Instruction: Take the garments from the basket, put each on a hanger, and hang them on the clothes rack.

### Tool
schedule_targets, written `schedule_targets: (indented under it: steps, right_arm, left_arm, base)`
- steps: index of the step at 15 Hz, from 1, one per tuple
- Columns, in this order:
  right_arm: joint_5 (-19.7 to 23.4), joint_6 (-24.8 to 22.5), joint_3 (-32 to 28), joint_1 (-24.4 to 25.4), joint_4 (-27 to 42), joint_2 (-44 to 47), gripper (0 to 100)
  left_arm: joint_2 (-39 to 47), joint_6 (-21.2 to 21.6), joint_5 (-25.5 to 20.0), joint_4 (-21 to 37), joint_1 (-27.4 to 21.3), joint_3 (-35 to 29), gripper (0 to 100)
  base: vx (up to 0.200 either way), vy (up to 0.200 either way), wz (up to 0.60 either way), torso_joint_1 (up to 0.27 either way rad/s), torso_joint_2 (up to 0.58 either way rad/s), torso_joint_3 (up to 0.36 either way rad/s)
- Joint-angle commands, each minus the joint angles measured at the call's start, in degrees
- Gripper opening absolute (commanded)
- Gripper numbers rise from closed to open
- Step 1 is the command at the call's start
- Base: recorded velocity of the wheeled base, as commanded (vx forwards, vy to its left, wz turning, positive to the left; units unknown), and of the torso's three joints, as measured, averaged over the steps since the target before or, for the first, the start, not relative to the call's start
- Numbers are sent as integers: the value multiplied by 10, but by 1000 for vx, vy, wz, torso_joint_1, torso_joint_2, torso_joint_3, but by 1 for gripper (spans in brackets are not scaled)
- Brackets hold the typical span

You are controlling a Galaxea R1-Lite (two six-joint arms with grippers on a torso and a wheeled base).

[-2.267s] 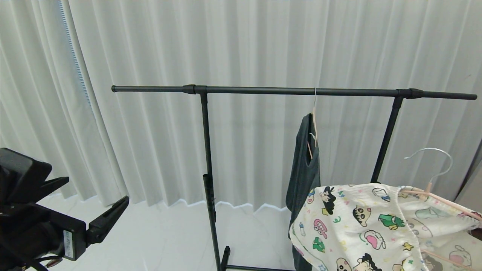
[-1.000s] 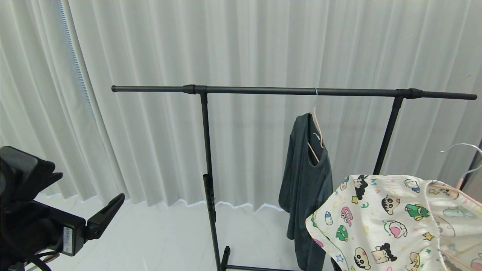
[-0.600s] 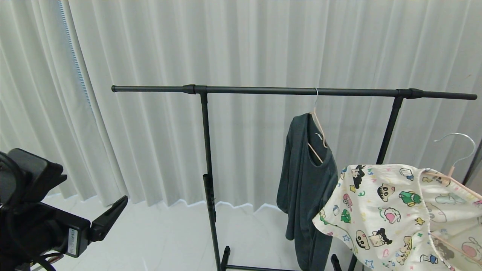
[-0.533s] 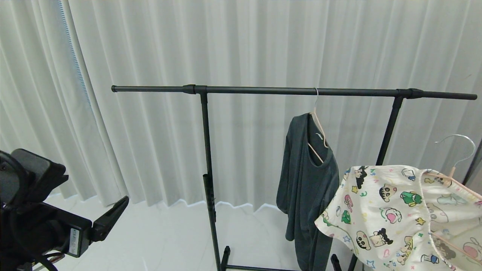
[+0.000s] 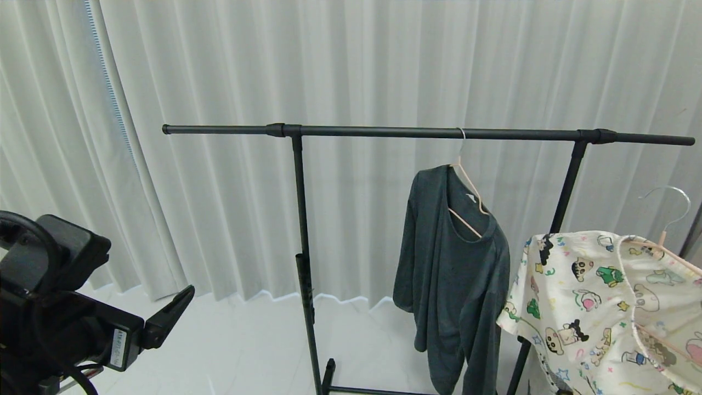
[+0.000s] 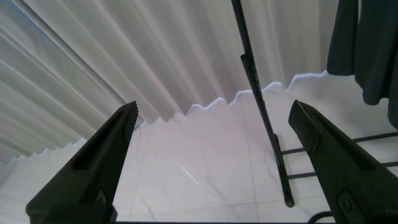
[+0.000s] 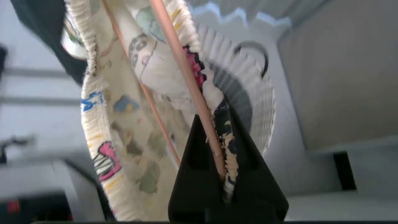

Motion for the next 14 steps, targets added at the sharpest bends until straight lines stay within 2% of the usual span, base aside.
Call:
schedule_targets:
  steps: [1,3,6,14]
  right_arm:
    - [-1,31,-27,28,-19,35,0]
    - [-1,48,-60,46,-20,55,0]
    - [-1,48,-88,50,-20,70,0]
    - [0,48,-104,51,-21,71,0]
  left_arm:
    - [1,-1,0,0,0,0,100]
    - [-1,-1,0,0,0,2,100]
    - [-2,-1,1,0,-14,2,100]
    - [-4,0,0,0,-21,2,100]
  base:
    - [0,0,0,0,0,0]
    - [0,0,0,0,0,0]
    - [200,0,0,-2,2,5]
    - [200,0,0,6,4,4]
